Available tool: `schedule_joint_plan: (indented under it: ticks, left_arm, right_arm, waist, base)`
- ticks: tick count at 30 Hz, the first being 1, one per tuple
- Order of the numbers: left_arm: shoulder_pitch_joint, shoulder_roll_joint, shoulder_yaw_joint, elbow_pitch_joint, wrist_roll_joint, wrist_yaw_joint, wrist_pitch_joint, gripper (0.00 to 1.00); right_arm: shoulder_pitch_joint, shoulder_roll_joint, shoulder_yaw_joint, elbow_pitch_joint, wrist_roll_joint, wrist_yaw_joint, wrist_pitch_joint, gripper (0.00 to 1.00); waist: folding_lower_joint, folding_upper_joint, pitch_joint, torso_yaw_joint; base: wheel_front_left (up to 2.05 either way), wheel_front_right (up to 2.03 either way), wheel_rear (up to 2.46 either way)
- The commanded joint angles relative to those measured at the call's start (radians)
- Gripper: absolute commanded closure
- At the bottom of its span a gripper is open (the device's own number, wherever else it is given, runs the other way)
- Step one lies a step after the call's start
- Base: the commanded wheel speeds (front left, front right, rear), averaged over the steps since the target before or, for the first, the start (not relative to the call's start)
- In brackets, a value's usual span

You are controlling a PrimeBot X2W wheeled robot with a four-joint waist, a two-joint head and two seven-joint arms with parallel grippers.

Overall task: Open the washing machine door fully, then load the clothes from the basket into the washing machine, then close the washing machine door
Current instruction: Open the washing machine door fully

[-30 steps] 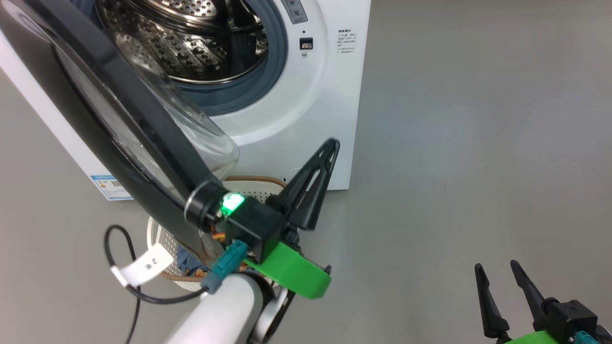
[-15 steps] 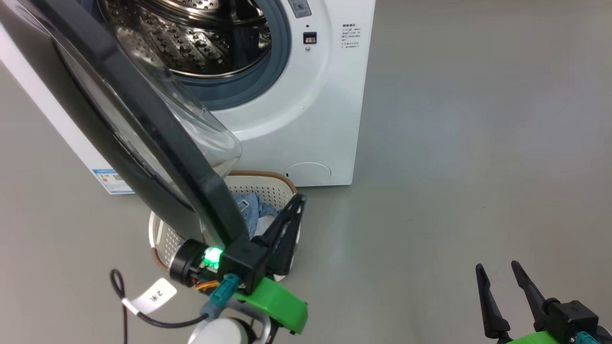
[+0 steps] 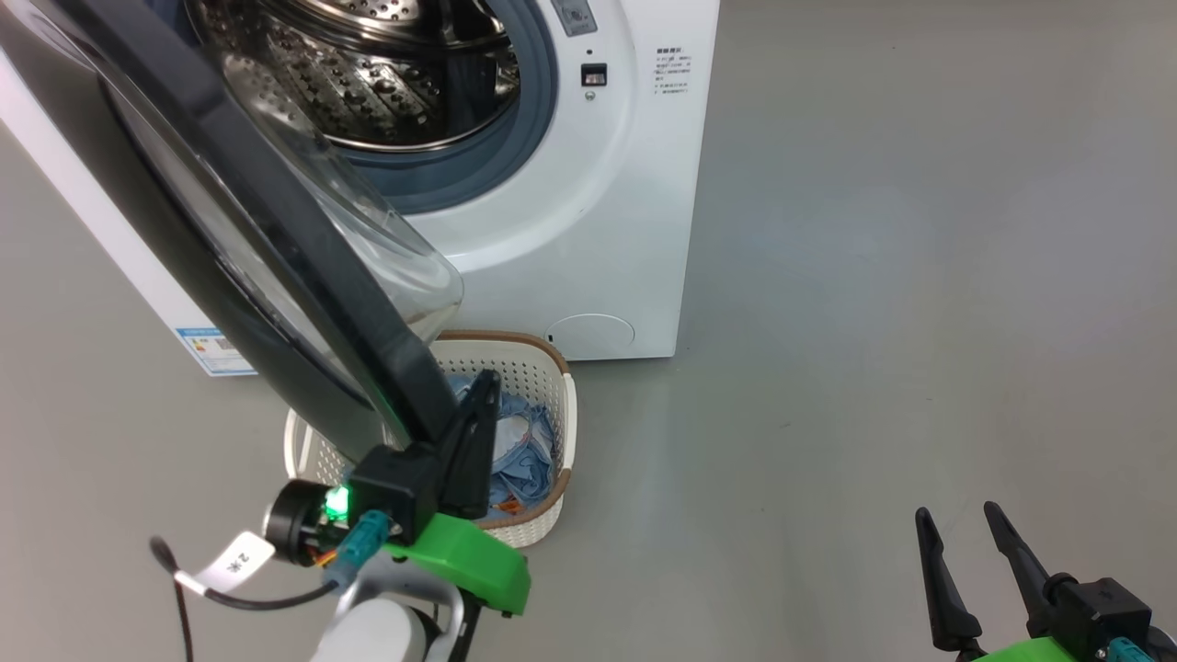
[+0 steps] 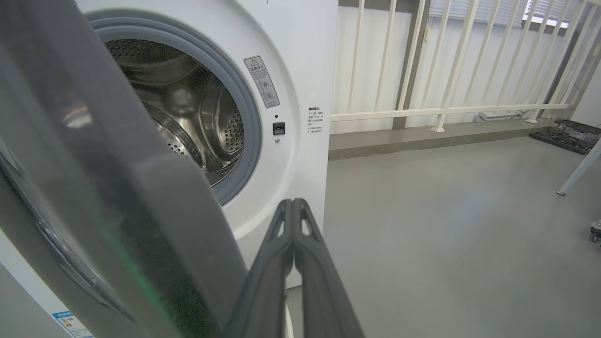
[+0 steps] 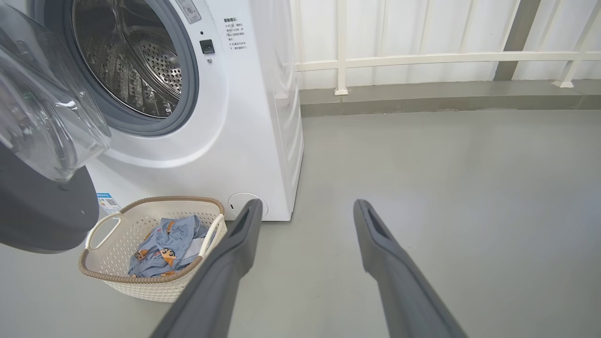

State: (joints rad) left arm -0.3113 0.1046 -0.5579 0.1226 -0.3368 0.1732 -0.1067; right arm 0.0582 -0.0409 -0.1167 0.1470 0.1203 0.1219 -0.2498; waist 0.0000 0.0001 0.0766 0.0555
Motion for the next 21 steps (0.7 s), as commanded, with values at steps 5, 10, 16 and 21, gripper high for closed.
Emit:
schedule_joint_plan:
  ticks: [5, 10, 16, 21]
  left_arm:
    - [-0.028, 0.027, 0.052, -0.013, -0.012, 0.017, -0.012, 1.00]
    - [-0.018, 0.030, 0.057, -0.014, -0.027, 0.023, -0.002, 1.00]
    - [0.000, 0.044, 0.068, -0.028, -0.035, 0.040, 0.013, 1.00]
    - [0.028, 0.059, 0.077, -0.060, -0.034, 0.062, 0.019, 1.00]
  right_arm:
    - [-0.031, -0.009, 0.018, -0.025, 0.003, 0.009, -0.012, 0.00]
    - [-0.032, -0.009, 0.015, -0.027, 0.005, 0.009, -0.012, 0.00]
    - [-0.039, -0.009, 0.013, -0.033, 0.006, 0.009, -0.012, 0.00]
    - [-0.041, -0.009, 0.007, -0.037, 0.008, 0.009, -0.012, 0.00]
  waist:
    - [0.0000, -0.0001, 0.004, 0.000]
    - [0.0000, -0.0001, 0.009, 0.003]
    - [0.0000, -0.0001, 0.023, 0.007]
    - [0.0000, -0.0001, 0.035, 0.014]
  base:
    - [0.00, 0.00, 0.00]
    - [0.00, 0.00, 0.00]
    - [0.00, 0.00, 0.00]
    - [0.00, 0.00, 0.00]
